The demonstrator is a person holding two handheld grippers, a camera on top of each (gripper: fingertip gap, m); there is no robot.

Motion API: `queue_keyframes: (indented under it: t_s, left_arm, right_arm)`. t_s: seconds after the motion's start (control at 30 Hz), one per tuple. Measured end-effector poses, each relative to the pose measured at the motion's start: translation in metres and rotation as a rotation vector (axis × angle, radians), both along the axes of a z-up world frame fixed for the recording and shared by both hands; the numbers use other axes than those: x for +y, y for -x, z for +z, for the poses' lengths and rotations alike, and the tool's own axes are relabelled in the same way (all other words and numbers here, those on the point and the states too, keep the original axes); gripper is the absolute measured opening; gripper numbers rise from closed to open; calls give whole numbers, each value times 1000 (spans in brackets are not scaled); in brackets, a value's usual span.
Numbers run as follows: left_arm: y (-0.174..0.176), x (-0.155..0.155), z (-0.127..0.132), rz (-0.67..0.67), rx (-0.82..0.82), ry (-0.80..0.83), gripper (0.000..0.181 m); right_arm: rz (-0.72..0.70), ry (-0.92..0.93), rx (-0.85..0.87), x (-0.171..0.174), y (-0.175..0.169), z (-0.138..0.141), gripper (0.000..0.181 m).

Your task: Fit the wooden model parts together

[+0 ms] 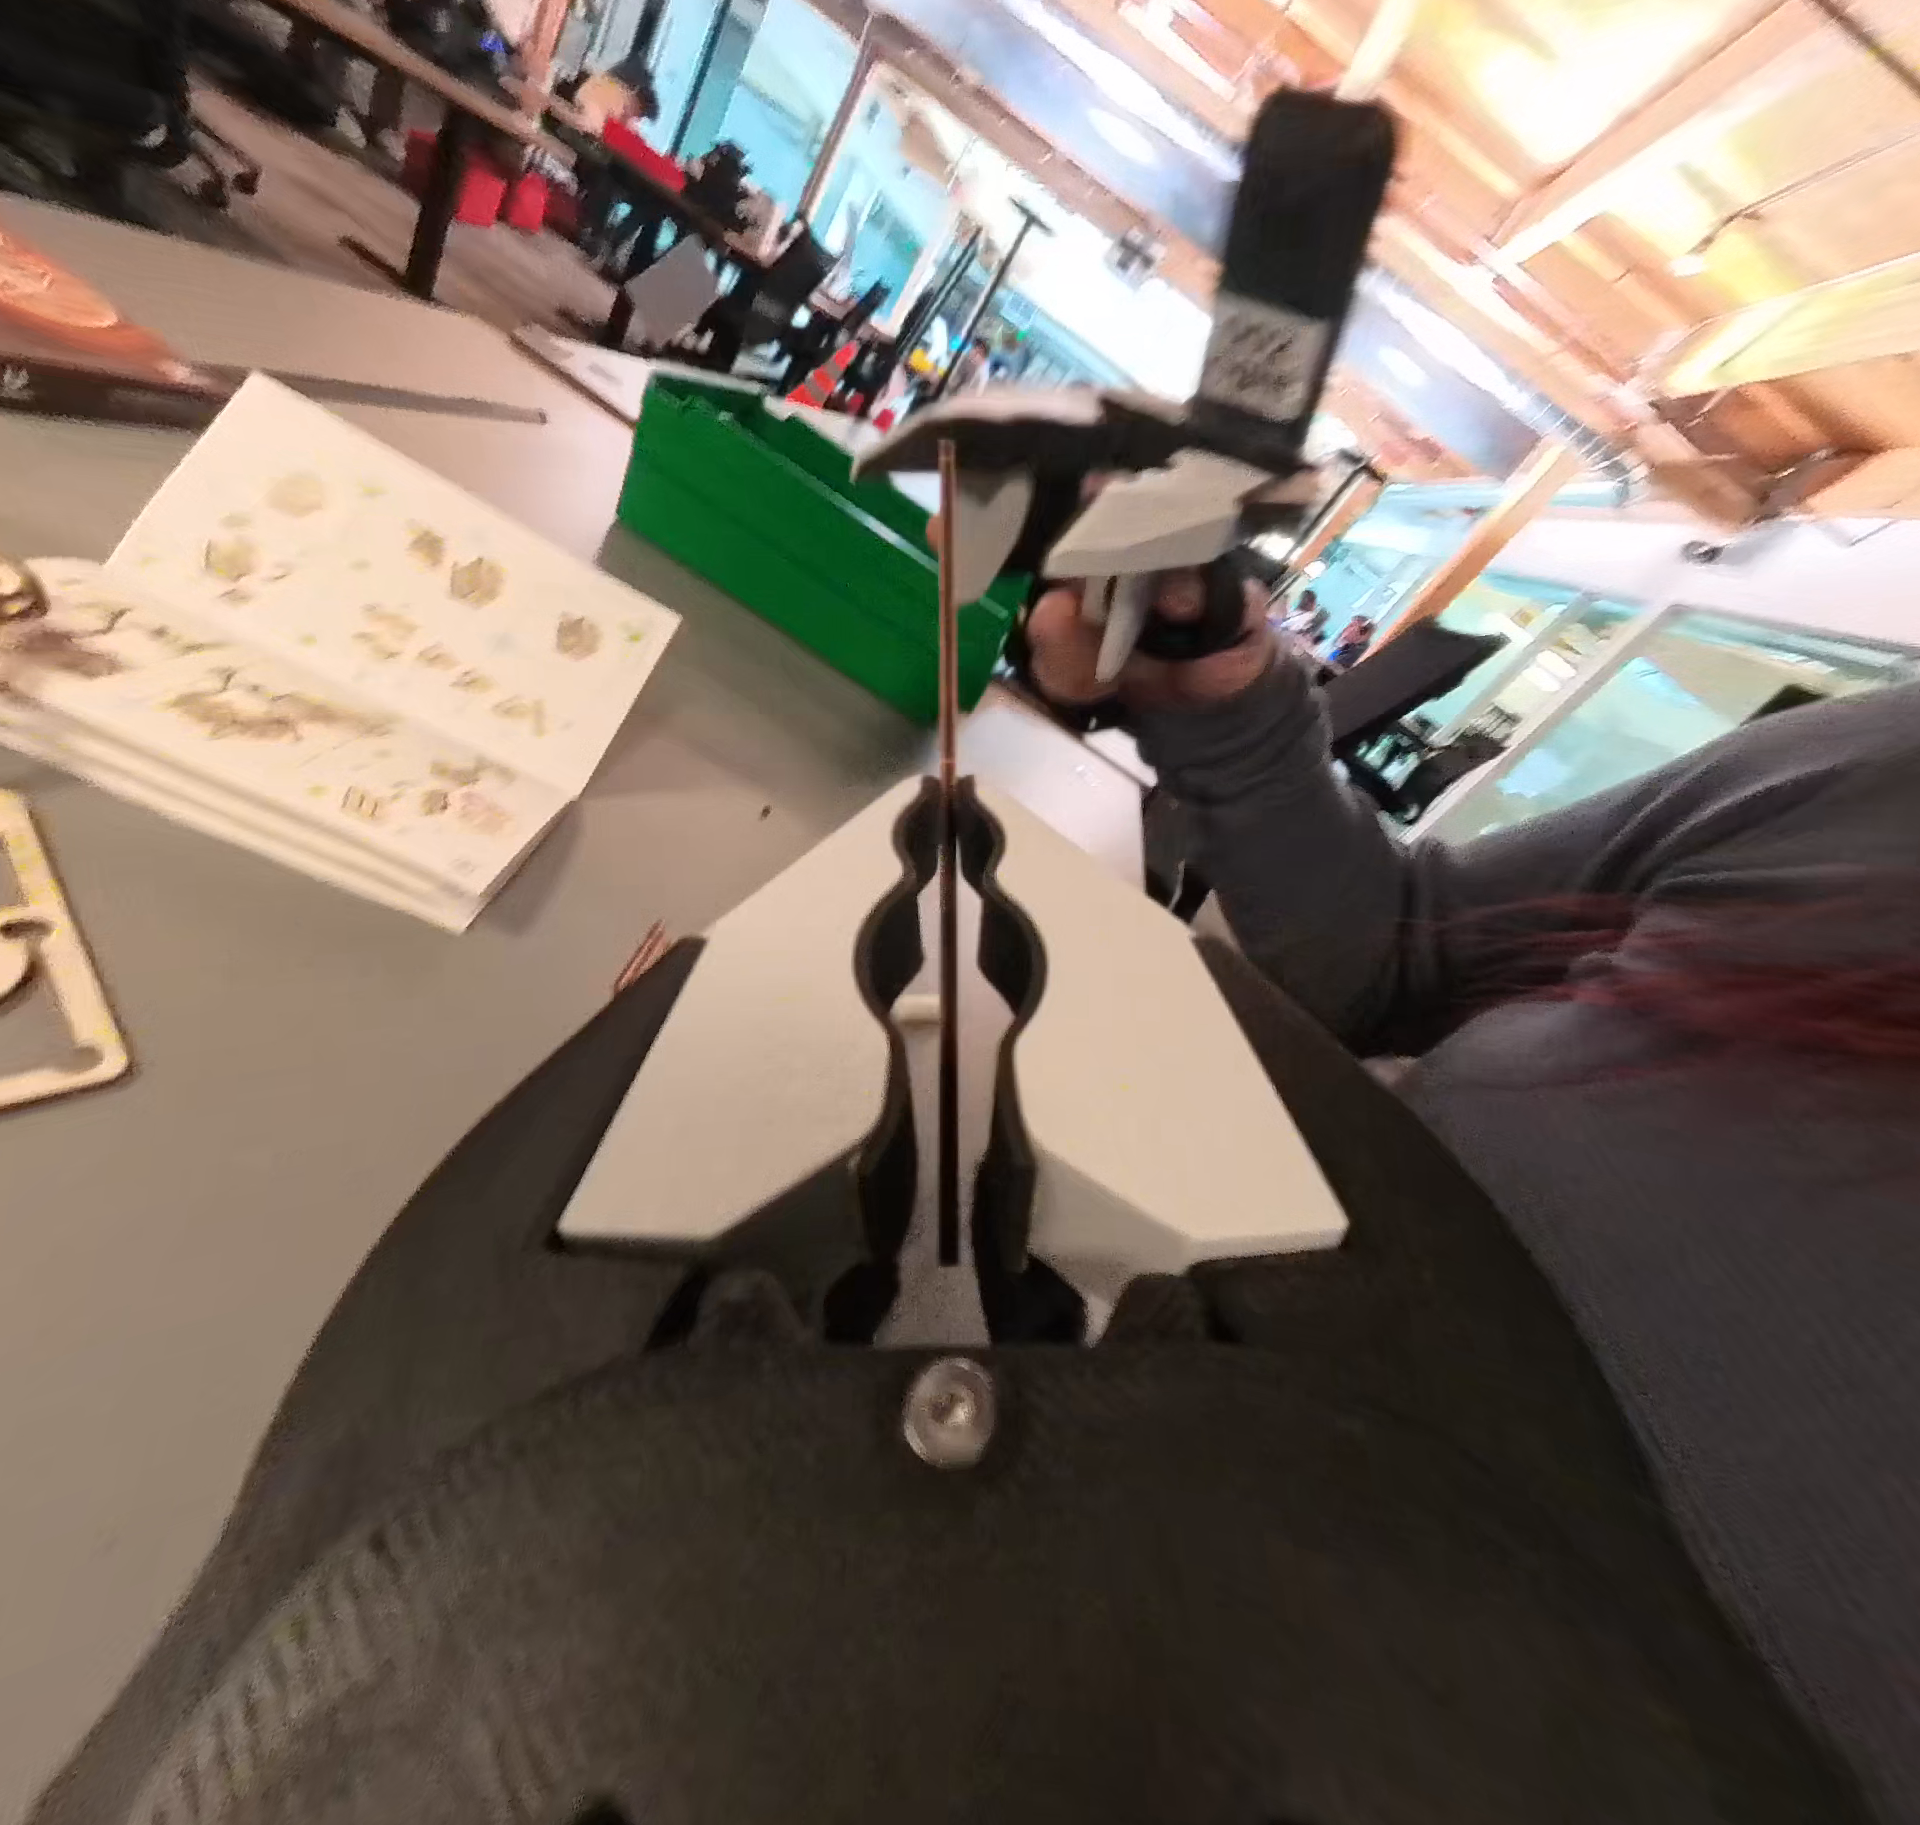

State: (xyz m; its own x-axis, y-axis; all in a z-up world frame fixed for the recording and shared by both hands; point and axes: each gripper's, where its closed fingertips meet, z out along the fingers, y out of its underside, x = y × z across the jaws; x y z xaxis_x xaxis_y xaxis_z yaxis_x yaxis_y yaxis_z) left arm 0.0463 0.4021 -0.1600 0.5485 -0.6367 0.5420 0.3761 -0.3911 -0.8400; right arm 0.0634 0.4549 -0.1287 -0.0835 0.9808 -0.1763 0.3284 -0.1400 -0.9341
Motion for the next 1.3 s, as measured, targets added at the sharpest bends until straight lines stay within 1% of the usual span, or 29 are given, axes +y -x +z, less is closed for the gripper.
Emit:
queue_keyframes:
  t_s: [0.03,0.1,0.17,0.2,0.27,0.33,0.37,0.5,0.6,0.7,0.8,0.9,0.93,0.97,1.0,1.03,1.07,1.1,1.13,1.23,1.3]
  left_arm:
    - [-1,-1,-7,1,21,21,1]
    - [-2,-4,-18,-6,49,52,1]
    - [-4,-9,-22,-22,44,73,1]
    - [-4,-12,-23,-32,45,79,1]
    - [-2,-17,-28,-32,65,95,2]
    - [2,-23,-29,-25,73,99,1]
    - [6,-26,-29,-17,68,103,1]
    - [20,-38,-35,19,111,124,1]
    - [36,-46,-45,68,127,159,2]
    - [48,-52,-53,118,110,182,1]
    - [56,-57,-62,155,94,210,2]
    - [64,-56,-67,218,82,238,2]
    - [66,-54,-67,244,75,237,1]
    - [68,-51,-68,267,75,249,2]
    - [69,-50,-72,282,86,265,1]
    - [69,-49,-75,289,97,271,1]
    - [69,-49,-75,284,89,268,1]
    - [68,-50,-74,276,70,256,1]
    - [70,-50,-73,279,55,242,1]
    - [76,-53,-65,289,-1,199,1]
    - [78,-53,-62,290,-25,192,1]
  right_arm:
    - [24,-102,-19,-7,5,-2,54]
    - [115,-240,-135,-24,15,-20,61]
    - [202,-310,-272,-35,21,-43,61]
    - [233,-337,-333,-38,23,-54,58]
    - [308,-339,-411,-46,26,-67,47]
    - [381,-294,-437,-58,29,-70,38]
    - [412,-266,-446,-64,31,-71,30]
    - [489,-179,-498,-83,43,-80,16]
    - [478,-137,-516,-91,59,-90,15]
    - [443,-185,-521,-94,72,-99,21]
    - [366,-239,-525,-92,82,-108,34]
    - [228,-320,-507,-81,92,-111,54]
    - [208,-346,-489,-82,95,-111,32]
    - [190,-384,-467,-85,98,-112,26]
    - [170,-462,-457,-84,100,-114,23]
    - [155,-544,-451,-83,100,-116,26]
    - [138,-594,-446,-81,100,-115,32]
    - [124,-605,-440,-80,98,-113,41]
    - [126,-577,-426,-80,96,-109,45]
    - [147,-378,-340,-83,92,-92,51]
    - [135,-324,-303,-82,93,-87,52]
